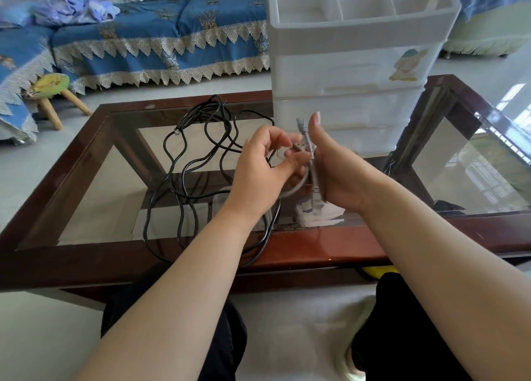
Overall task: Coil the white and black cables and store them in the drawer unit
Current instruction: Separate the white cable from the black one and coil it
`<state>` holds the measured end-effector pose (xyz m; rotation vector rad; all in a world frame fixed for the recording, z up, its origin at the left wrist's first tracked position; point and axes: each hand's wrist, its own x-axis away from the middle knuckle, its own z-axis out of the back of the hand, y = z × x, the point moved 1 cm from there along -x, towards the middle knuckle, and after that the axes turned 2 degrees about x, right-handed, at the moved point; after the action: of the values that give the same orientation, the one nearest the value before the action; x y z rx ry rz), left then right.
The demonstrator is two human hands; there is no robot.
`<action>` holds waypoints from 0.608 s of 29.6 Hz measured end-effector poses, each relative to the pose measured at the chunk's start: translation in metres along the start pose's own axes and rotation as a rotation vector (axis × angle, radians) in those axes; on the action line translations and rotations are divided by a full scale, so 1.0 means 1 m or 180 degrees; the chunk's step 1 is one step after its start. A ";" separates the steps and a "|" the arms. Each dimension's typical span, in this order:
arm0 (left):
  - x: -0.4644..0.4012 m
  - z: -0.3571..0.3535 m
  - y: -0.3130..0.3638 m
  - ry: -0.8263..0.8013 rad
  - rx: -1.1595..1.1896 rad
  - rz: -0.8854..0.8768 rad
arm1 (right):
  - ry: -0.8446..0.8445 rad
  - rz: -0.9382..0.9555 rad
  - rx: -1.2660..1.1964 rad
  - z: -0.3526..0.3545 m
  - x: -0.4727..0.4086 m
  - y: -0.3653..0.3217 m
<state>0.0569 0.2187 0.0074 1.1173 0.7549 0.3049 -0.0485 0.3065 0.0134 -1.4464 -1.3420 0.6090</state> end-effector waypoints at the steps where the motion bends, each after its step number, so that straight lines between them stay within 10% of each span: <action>1: 0.001 -0.001 0.001 0.0044 -0.0128 0.0004 | 0.0052 0.0094 -0.0150 0.000 0.001 -0.001; 5: -0.001 0.000 -0.001 -0.0077 -0.0100 0.0641 | -0.0299 0.0365 -0.1105 0.007 -0.003 -0.003; 11: -0.001 0.000 0.001 -0.0658 0.2069 0.1797 | -0.1100 0.0313 -0.1614 0.005 0.001 -0.006; 18: -0.004 0.004 -0.013 0.0452 0.1098 0.1760 | 0.1435 0.0736 0.1148 0.012 -0.006 0.007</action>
<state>0.0552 0.2076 -0.0017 1.6419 0.6236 0.7460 -0.0578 0.3064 0.0015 -1.3446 -0.6803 0.5928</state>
